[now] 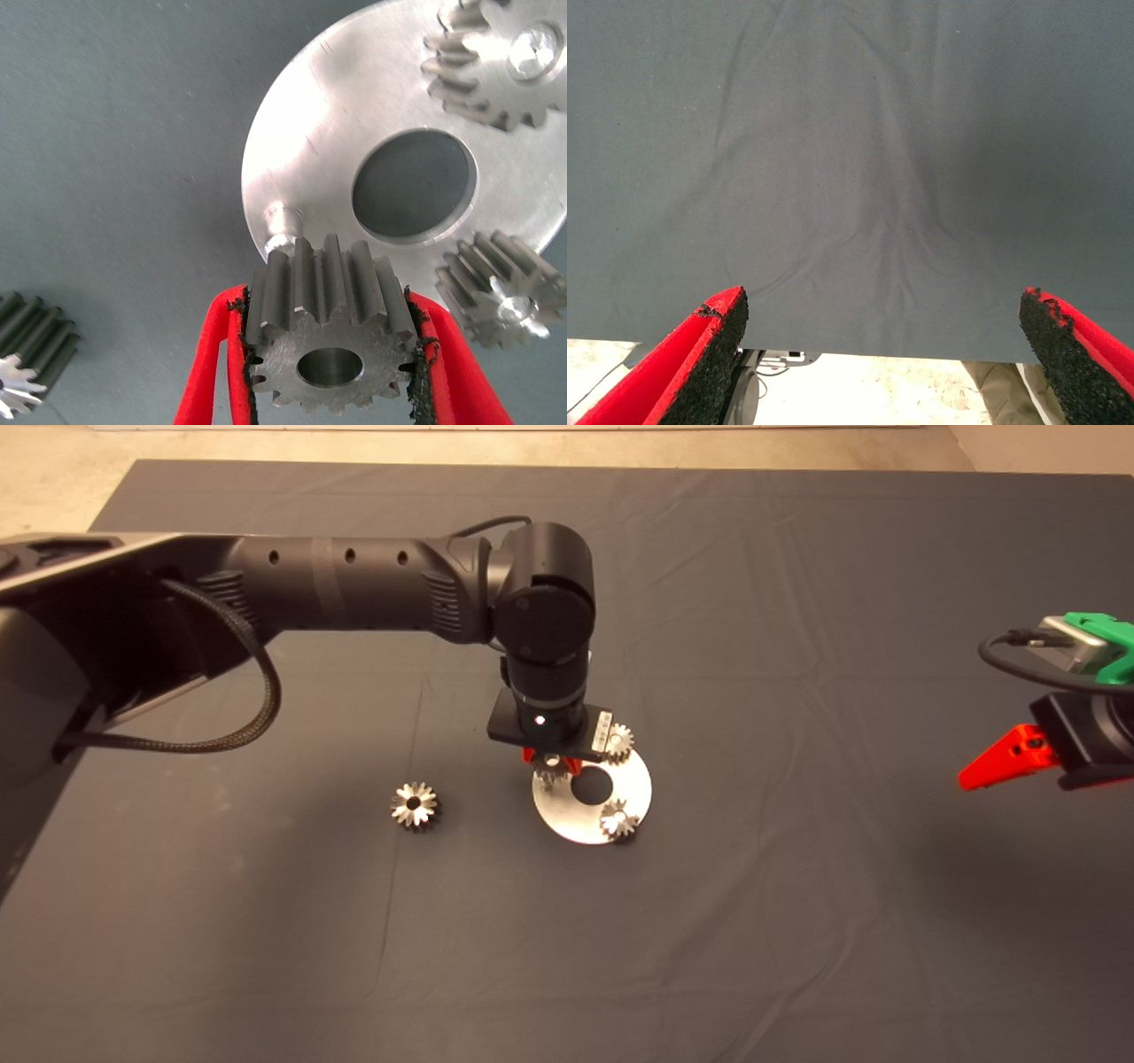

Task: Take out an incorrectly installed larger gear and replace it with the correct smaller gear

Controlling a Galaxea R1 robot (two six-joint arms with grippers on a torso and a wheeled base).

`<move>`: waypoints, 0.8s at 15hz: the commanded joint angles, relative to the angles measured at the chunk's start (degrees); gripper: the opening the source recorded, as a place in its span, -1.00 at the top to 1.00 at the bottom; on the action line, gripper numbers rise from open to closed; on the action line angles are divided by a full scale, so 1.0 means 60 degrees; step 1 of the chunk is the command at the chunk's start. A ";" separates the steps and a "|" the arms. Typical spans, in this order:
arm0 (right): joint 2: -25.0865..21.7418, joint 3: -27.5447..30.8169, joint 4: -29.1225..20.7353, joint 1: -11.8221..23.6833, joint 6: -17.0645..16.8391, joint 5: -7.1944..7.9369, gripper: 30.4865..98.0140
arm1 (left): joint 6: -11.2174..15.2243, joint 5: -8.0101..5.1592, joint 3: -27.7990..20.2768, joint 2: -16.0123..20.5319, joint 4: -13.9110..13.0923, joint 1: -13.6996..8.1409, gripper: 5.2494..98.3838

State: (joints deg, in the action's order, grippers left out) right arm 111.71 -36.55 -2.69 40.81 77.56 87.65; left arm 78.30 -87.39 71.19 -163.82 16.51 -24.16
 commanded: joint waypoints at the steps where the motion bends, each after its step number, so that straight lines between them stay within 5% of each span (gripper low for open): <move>1: -0.0051 0.0029 -0.0313 0.0200 -0.0050 0.0011 -0.51 | 0.0192 -0.1268 -0.0266 0.0011 -0.0085 0.0261 0.55; 9: -0.0051 0.0029 -0.0327 0.0200 -0.0050 0.0011 -0.51 | 0.0064 -0.1268 0.0182 0.0004 0.0018 0.0279 0.56; 12: -0.0036 0.0029 -0.0327 0.0200 -0.0050 0.0011 -0.51 | -0.0306 -0.1268 0.0525 -0.0010 0.0032 0.0232 0.56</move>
State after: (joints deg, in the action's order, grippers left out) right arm 111.71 -36.55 -2.68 40.82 77.56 87.66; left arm 78.74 -87.41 71.56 -163.80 16.62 -21.75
